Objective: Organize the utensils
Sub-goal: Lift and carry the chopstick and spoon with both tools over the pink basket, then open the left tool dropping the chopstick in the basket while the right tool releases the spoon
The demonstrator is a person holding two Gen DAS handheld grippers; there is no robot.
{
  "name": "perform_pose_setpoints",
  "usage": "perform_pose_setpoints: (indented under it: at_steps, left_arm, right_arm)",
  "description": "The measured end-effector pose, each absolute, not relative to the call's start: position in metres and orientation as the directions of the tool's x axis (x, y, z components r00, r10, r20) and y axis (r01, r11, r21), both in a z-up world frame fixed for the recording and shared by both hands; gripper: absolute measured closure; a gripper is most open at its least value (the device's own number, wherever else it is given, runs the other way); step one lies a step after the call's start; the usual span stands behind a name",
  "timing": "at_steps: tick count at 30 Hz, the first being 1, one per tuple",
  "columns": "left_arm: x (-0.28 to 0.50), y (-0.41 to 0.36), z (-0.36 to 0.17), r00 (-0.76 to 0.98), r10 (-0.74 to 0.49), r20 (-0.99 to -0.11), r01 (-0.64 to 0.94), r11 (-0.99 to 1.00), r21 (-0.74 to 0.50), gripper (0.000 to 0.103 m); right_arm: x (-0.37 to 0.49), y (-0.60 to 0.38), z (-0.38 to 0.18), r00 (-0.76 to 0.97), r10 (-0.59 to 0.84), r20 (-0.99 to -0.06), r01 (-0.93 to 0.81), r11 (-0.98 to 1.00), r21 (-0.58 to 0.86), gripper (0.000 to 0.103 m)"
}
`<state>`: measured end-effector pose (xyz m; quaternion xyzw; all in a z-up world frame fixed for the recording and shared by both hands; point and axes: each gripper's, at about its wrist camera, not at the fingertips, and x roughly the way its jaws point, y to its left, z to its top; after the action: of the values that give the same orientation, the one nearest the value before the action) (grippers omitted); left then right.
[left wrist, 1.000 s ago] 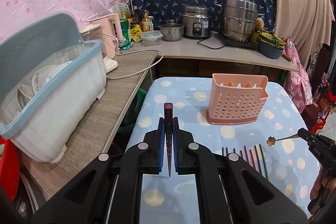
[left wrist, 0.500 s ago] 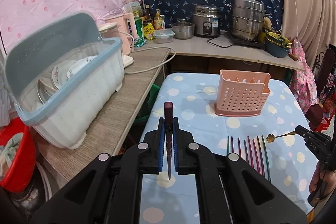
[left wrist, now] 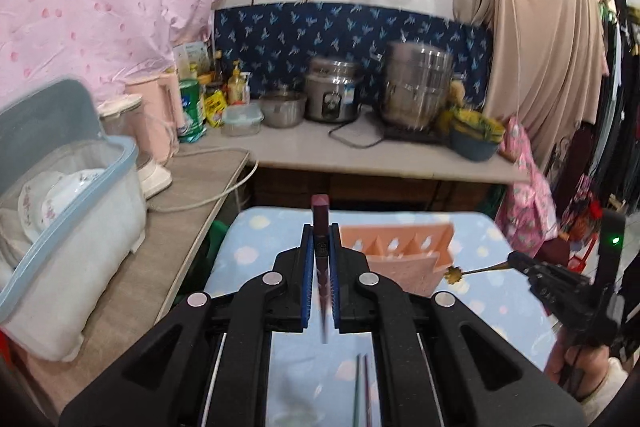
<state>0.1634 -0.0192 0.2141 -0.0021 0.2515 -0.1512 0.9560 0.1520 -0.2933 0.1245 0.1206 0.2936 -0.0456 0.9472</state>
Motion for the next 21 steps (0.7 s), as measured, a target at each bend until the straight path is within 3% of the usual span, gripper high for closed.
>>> perform_pose_setpoints:
  at_steps: [6,14,21]
  left_arm:
    - [0.181,-0.037,0.239,0.846,-0.326,-0.422,0.330,0.942,-0.068,0.096]
    - [0.221,-0.063,0.271,0.864,-0.372,-0.340,0.368,0.927,-0.079,0.096]
    - [0.266,-0.084,0.260,0.851,-0.388,-0.353,0.385,0.919,-0.084,0.096]
  right_arm:
    - [0.179,-0.297,0.144,0.839,-0.050,-0.542,0.186,0.962,0.199,0.101]
    - [0.207,-0.306,0.130,0.799,-0.046,-0.599,0.210,0.956,0.207,0.101]
    - [0.220,-0.304,0.112,0.770,-0.055,-0.636,0.222,0.957,0.187,0.101]
